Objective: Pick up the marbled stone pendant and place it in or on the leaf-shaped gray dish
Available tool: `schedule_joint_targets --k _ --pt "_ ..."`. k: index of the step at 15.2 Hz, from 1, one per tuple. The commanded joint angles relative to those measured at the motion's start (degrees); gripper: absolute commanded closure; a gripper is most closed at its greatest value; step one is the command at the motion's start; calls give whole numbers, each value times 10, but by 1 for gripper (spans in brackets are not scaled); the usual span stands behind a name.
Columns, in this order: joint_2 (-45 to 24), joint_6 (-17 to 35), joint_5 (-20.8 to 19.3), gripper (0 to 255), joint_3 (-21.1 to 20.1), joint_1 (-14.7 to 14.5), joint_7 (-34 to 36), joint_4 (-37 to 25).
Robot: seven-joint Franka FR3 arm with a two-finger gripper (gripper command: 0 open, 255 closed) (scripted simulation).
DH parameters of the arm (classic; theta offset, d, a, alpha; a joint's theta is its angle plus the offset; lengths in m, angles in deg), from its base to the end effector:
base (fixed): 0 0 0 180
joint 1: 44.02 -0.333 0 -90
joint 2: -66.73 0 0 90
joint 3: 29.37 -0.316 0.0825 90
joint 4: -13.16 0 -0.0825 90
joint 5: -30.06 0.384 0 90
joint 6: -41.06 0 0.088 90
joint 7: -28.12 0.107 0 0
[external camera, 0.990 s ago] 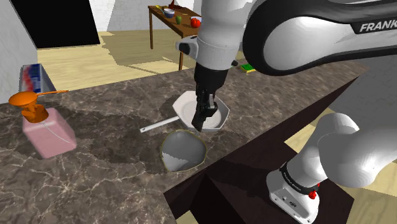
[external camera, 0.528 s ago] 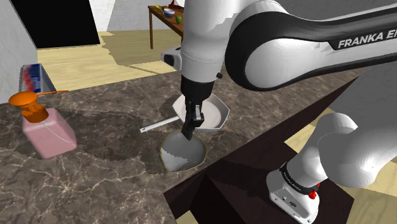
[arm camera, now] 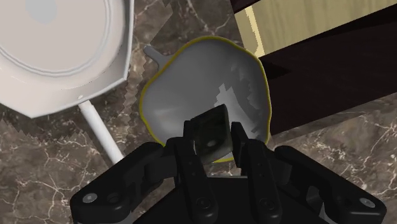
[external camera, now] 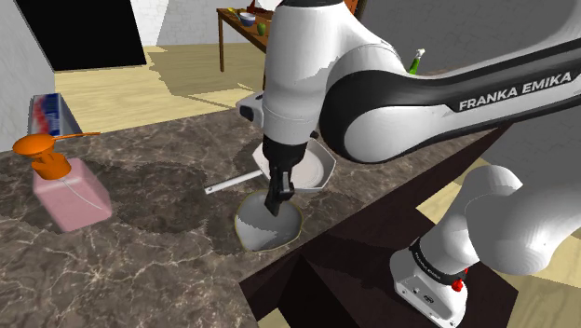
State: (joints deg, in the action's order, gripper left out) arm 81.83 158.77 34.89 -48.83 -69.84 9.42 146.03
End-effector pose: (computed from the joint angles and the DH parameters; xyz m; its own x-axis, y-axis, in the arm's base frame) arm 0.3211 0.3367 0.4392 0.4842 0.8748 -0.0169 0.8750 -0.4841 0.0078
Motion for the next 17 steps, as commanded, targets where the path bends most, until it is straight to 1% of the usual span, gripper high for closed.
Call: schedule_joint_targets --k 1,4,12,13,17 --pt "-8 17 -2 255 -1 1 1 9" --pt "-19 44 -4 255 -4 1 4 25" --pt "-19 44 -4 255 -4 1 4 25" --pt "-19 44 -4 0 -4 1 4 25" --pt "-19 44 -4 0 -4 1 4 25"
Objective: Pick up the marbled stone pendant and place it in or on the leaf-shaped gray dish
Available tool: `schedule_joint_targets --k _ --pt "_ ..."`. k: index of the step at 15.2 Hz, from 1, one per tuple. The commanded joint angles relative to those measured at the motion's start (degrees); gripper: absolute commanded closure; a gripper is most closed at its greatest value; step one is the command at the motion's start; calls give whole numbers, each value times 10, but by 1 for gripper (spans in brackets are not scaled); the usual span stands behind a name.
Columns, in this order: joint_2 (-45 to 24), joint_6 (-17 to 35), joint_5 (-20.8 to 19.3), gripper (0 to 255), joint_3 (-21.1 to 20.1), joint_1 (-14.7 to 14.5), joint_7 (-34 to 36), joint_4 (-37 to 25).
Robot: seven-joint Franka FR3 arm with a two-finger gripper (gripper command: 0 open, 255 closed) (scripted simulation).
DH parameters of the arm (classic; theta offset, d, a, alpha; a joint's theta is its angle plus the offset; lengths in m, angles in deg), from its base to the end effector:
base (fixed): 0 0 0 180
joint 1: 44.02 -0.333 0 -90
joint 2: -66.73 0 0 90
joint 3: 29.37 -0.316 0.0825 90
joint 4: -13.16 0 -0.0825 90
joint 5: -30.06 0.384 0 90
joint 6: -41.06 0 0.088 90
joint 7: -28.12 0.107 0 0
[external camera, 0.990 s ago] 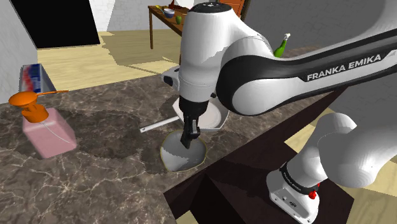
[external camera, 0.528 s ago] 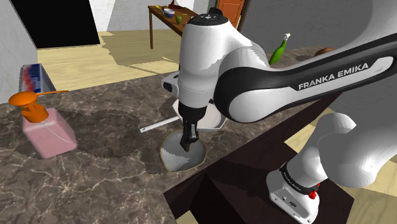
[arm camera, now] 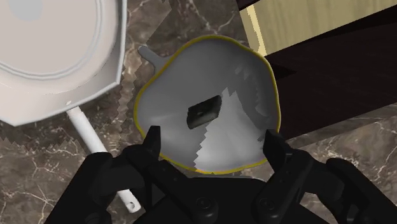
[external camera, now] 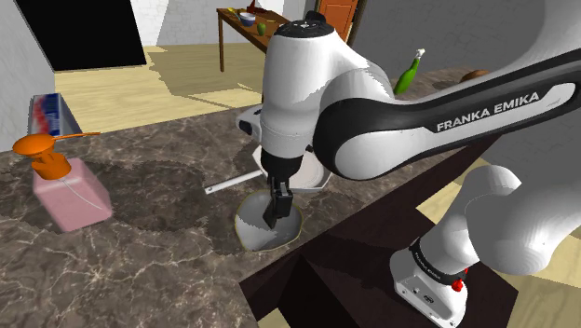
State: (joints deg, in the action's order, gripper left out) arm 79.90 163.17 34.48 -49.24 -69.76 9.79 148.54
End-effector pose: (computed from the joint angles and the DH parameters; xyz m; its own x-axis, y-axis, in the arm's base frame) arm 0.3222 0.3370 0.4109 0.4841 0.8749 -0.0164 0.8750 -0.4840 0.0080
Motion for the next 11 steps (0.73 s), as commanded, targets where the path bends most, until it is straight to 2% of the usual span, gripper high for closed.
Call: schedule_joint_targets --k 1,5,11 --pt "0 0 0 0 0 0 0 0" --pt "27 -76 5 0 7 0 -5 -50" --pt "27 -76 5 0 7 0 -5 -50"
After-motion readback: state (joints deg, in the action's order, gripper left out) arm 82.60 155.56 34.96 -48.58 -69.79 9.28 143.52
